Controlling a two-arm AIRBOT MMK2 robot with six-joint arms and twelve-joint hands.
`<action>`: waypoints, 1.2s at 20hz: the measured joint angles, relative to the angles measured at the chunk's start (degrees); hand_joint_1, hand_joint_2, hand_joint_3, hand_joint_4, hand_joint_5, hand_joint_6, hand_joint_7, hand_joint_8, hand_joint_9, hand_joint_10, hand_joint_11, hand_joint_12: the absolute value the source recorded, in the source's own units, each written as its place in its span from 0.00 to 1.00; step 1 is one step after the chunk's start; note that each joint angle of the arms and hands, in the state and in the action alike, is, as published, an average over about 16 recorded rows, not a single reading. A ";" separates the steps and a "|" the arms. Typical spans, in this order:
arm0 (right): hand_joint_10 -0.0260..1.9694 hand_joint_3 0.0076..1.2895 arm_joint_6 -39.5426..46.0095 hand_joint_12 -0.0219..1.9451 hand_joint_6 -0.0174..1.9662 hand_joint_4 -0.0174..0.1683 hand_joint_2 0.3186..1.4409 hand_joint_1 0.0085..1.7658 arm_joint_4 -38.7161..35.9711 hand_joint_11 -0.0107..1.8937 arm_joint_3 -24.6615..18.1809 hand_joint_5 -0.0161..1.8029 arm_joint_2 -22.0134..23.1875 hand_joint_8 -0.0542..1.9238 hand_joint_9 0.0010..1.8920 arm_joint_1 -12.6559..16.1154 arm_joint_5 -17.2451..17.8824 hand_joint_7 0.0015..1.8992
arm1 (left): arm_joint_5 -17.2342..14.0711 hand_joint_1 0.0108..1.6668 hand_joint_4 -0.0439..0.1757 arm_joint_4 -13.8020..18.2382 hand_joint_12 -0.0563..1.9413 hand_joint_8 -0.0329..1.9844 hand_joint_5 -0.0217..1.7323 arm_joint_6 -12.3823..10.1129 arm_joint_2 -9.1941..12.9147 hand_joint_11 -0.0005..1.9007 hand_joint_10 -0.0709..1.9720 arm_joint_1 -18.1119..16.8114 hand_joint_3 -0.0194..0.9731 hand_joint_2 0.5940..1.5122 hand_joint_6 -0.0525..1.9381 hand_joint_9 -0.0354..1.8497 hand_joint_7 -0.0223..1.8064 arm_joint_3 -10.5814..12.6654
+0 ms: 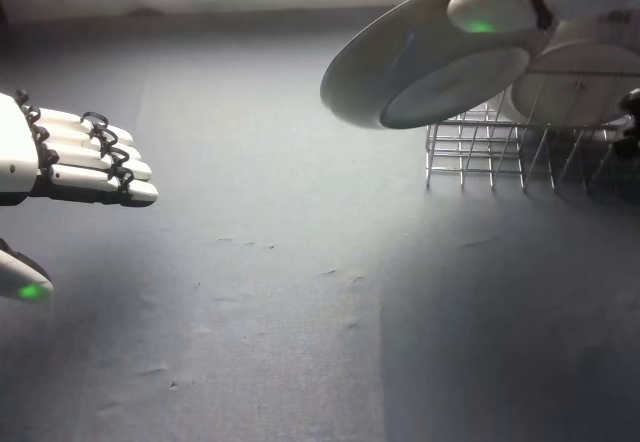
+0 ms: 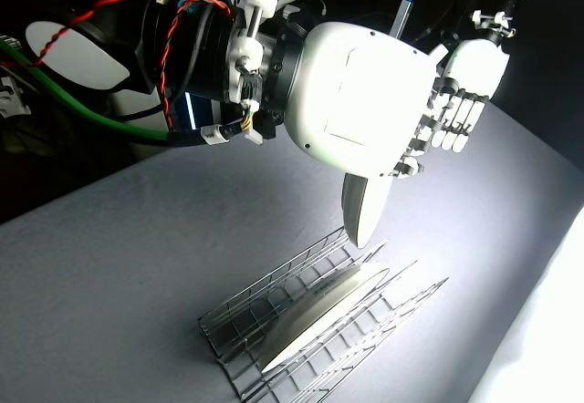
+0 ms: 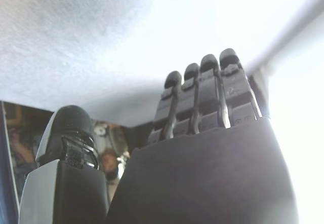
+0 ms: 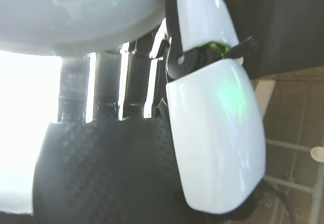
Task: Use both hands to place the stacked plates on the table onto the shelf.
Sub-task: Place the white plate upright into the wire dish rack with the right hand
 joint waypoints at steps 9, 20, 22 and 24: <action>0.46 0.00 -0.17 0.52 0.39 0.13 0.62 0.76 -2.85 0.52 0.82 0.57 1.93 0.41 0.56 -0.79 -0.21 0.57 | 0.16 0.07 0.20 0.00 0.03 0.01 0.02 0.00 -0.16 0.01 0.04 0.15 0.03 0.69 0.04 0.03 0.02 -0.34; 0.43 0.00 -0.28 0.46 0.42 0.15 0.62 0.77 -11.25 0.55 4.95 0.58 3.39 0.34 0.58 -5.92 2.04 0.58 | 0.37 0.05 0.20 0.03 0.03 0.01 0.02 0.01 -0.29 0.01 0.04 0.13 0.03 0.69 0.04 0.03 0.02 -0.88; 0.43 0.00 -0.30 0.45 0.43 0.15 0.62 0.77 -13.25 0.55 5.73 0.59 3.45 0.33 0.58 -7.13 2.87 0.59 | 0.39 0.05 0.20 0.03 0.03 0.01 0.02 0.01 -0.29 0.01 0.04 0.07 0.03 0.69 0.04 0.03 0.02 -1.00; 0.43 0.00 -0.31 0.45 0.44 0.14 0.62 0.77 -15.32 0.55 6.40 0.59 3.47 0.32 0.58 -8.22 3.70 0.59 | 0.42 0.05 0.20 0.04 0.03 0.01 0.02 0.01 -0.31 0.01 0.04 0.02 0.03 0.69 0.04 0.03 0.02 -1.15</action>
